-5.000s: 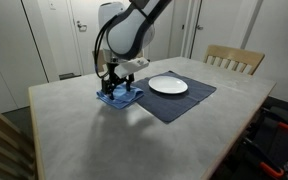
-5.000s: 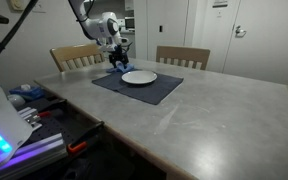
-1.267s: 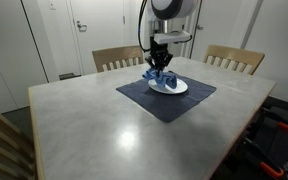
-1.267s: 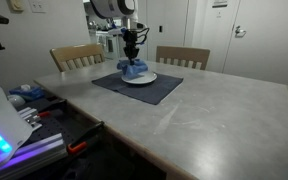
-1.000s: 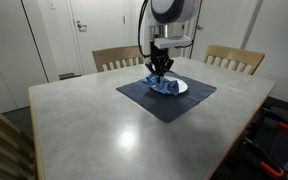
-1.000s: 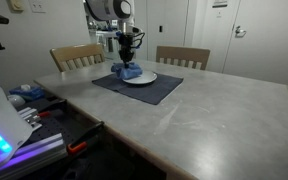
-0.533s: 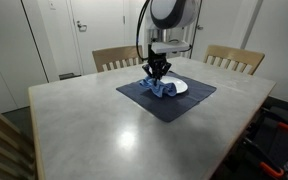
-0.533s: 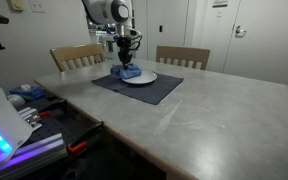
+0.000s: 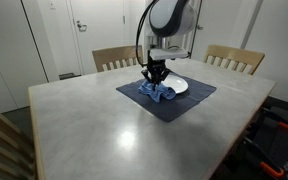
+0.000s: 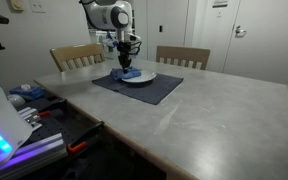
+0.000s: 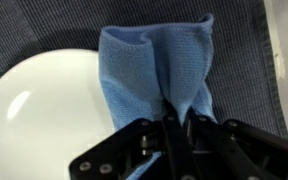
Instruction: Use the blue towel to wipe the white plate then put the blue towel on the table
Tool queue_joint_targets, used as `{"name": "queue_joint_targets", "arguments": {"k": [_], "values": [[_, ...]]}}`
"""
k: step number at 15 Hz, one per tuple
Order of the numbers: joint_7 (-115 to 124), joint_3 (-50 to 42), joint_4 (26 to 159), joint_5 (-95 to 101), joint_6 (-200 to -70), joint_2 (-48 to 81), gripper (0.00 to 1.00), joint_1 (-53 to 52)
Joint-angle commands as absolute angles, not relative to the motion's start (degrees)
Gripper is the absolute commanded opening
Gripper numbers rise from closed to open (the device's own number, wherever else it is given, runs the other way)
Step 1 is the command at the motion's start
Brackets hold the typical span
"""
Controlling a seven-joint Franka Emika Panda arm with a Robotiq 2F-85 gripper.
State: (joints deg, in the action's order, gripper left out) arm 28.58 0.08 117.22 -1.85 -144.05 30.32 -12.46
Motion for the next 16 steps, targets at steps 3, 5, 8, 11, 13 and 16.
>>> {"name": "queue_joint_targets", "arguments": {"k": [3,5,8,11,13,16], "values": [[26.4,0.7,117.8,-6.3,-146.0,29.7,0.03,-10.3],[26.0,0.2,117.6,-6.3,-145.9,29.3,0.03,-10.1],[25.9,-0.5,117.2,-5.9,-146.0,29.4,0.03,-9.4],[26.0,-1.1,116.6,-6.1,-146.6,29.8,0.03,-8.7],[25.9,-1.2,116.3,-6.3,-147.0,30.2,0.03,-8.3],[27.0,-1.9,115.8,-6.0,-148.1,30.7,0.03,-8.2]]}}
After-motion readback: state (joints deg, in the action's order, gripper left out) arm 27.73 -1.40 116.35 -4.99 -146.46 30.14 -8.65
